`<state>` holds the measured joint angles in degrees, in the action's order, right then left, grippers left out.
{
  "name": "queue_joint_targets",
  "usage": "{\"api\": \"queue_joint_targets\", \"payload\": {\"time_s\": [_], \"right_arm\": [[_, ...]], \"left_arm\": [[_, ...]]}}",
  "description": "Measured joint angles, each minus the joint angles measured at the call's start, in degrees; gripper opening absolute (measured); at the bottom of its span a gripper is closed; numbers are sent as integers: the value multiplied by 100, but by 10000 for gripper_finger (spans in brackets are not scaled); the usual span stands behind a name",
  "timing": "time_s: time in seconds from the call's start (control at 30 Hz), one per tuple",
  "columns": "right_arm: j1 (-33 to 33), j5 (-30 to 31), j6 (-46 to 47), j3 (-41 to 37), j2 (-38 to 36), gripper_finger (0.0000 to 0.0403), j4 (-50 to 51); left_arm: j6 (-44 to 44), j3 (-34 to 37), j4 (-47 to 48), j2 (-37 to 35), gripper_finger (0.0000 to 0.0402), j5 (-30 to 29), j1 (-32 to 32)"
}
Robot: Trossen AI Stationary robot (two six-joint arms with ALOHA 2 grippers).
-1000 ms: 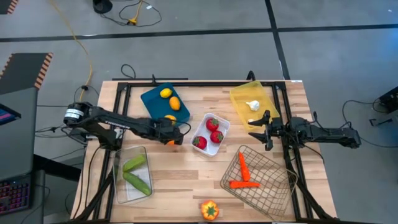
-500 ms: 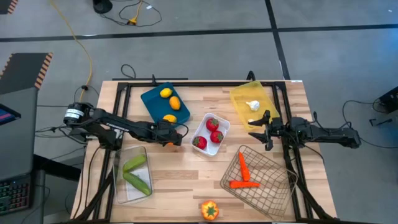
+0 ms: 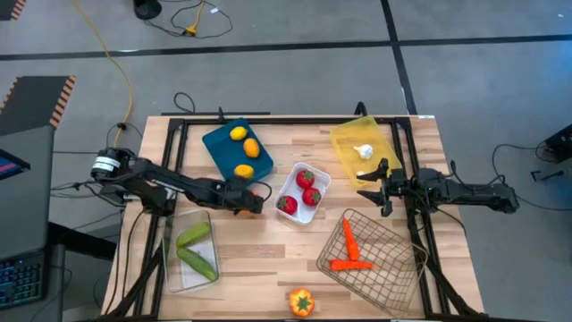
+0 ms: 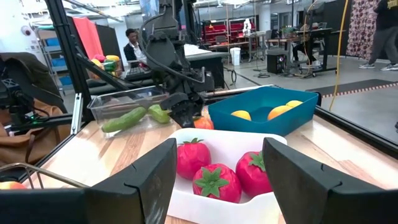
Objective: Sort produce into baskets
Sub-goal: Put the top orange tomato into the white bin
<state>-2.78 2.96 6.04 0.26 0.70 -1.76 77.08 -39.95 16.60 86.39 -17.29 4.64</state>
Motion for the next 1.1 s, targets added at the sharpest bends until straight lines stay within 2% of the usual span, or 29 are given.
{"api": "queue_joint_targets", "payload": {"time_s": [0.17, 0.47, 0.57, 0.87, 1.1], "right_arm": [[1, 0, 0, -1, -1, 265, 0], [2, 0, 0, 1, 1, 265, 0], [2, 0, 0, -1, 1, 265, 0], [0, 0, 0, -1, -1, 265, 0], [1, 2, 3, 0, -1, 265, 0]], "left_arm": [[334, -1, -245, -66, 318, -65, 217], [571, -1, -507, -599, 325, -812, 536], [556, -1, -855, -711, 325, -1117, 603], [-714, -3, -2660, -686, 325, -1841, 619], [-1599, -84, -3765, -247, 326, -1948, 517]]}}
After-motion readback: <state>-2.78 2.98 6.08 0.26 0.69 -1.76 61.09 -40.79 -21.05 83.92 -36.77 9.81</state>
